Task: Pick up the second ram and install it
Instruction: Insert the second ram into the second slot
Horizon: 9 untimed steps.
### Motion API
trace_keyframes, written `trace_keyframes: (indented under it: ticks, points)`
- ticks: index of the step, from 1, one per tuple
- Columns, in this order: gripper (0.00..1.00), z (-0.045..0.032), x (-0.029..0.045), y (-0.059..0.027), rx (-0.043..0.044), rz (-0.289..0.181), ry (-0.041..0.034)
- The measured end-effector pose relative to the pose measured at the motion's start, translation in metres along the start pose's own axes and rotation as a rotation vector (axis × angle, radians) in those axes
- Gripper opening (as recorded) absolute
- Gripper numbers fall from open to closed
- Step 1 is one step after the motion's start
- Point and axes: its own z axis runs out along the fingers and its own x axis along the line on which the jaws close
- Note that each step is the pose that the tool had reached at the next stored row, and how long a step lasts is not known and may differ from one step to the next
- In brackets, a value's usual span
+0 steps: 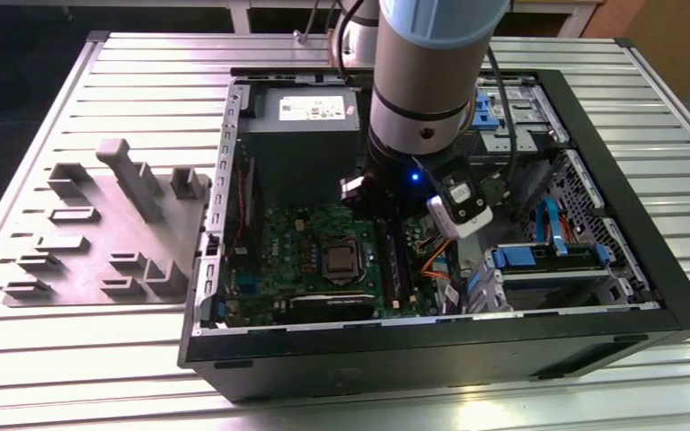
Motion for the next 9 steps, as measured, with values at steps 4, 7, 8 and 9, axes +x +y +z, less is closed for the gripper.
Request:
trace_keyframes:
  ticks: [4, 7, 8, 9]
  points:
    - [0.11, 0.002, 0.0002, -0.0002, 0.0002, 0.0, 0.0001]
    - [0.11, 0.0021, 0.0002, -0.0002, 0.0003, 0.0, 0.0001]
    - [0.11, 0.0022, 0.0004, -0.0002, 0.0001, 0.0, 0.0]
    - [0.11, 0.0024, 0.0007, -0.0002, -0.0001, 0.0, 0.0001]
